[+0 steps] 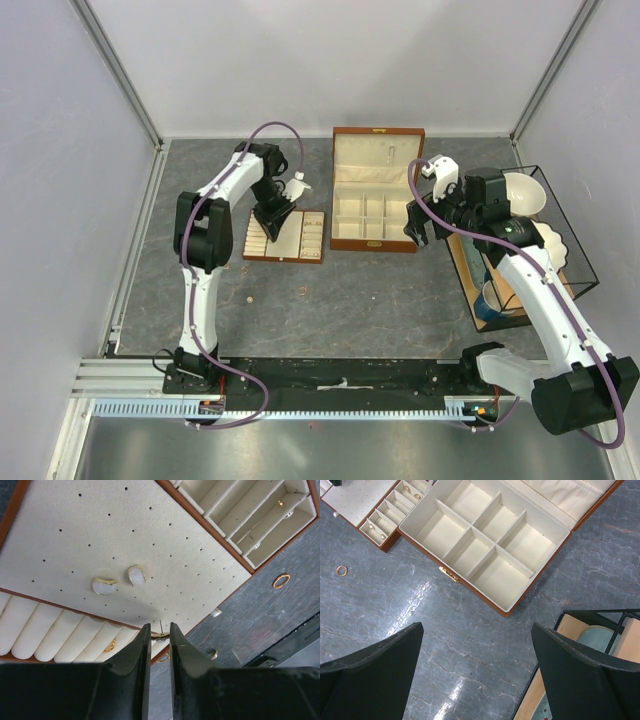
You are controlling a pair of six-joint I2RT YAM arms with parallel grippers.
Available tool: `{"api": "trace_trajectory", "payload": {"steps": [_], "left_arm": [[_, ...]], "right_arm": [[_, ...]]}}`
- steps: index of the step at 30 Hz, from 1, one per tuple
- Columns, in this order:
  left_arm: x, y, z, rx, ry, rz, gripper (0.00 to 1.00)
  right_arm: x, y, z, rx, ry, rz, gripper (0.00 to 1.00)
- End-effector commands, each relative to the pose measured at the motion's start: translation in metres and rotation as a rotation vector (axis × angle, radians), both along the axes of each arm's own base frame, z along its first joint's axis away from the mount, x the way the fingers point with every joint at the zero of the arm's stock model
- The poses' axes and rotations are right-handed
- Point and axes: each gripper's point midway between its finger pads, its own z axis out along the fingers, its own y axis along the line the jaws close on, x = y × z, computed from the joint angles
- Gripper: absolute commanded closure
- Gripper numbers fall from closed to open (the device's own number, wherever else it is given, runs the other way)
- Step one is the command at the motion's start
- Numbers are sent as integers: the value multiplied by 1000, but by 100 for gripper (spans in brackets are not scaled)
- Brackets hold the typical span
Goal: Organize the mixed jewelry
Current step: Place the jewelry in the compartment layer.
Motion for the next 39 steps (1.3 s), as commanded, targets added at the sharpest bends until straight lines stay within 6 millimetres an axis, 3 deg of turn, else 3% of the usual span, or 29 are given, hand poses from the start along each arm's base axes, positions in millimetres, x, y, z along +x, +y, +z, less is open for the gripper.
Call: {"api": "trace_trajectory", "payload": {"steps": [1, 24, 39], "left_arm": [[-32, 13, 14, 43, 146, -27, 98], [-38, 7, 8, 37, 137, -43, 88], [-36, 5, 18, 45, 96, -51, 70]], "right_arm": [[3, 4, 12, 28, -39, 12, 2], [1, 2, 12, 23, -47, 7, 2], [0, 2, 11, 23, -49, 9, 2]]}}
